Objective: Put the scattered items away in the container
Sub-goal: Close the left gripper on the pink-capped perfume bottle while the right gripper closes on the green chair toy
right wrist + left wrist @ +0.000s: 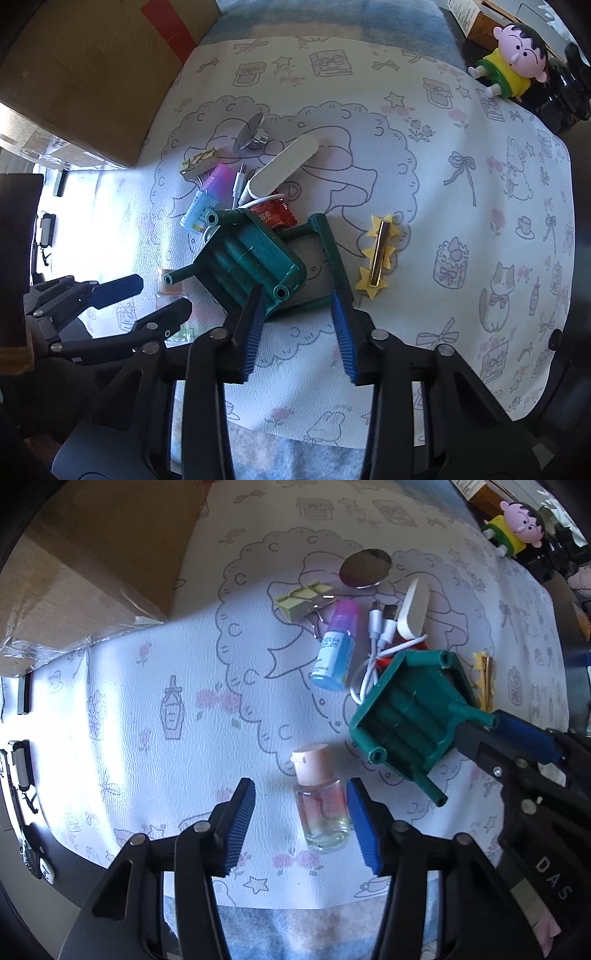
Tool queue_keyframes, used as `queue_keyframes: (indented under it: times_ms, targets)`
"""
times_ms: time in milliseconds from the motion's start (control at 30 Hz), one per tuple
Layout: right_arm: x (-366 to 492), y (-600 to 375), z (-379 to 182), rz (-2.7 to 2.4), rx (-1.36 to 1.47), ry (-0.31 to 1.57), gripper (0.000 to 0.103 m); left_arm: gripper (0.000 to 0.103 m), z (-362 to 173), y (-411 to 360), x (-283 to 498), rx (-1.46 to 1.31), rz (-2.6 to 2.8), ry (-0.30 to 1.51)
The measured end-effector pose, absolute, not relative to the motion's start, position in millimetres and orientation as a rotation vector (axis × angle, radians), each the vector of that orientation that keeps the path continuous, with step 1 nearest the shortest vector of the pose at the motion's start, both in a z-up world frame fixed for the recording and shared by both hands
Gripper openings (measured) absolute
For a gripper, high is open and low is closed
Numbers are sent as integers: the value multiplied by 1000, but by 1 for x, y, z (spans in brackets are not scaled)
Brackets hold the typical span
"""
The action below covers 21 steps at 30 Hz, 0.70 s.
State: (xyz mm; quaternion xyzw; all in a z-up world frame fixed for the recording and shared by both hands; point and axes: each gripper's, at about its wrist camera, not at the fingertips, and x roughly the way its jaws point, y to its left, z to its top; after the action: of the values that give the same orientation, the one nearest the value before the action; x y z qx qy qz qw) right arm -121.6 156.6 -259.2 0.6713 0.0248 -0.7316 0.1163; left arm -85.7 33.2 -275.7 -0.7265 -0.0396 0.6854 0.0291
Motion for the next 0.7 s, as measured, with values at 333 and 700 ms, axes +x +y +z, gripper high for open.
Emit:
queue_keyframes:
  times_ms: [333,700]
  targets:
    - [-124,153,-263,-2113,1990,68,9,27,-274,29,-85,-2230,2081,-187]
    - [-122,166,-253,-2118,1966,-57,0,27,-265,18,-84,-2233,2076,-214]
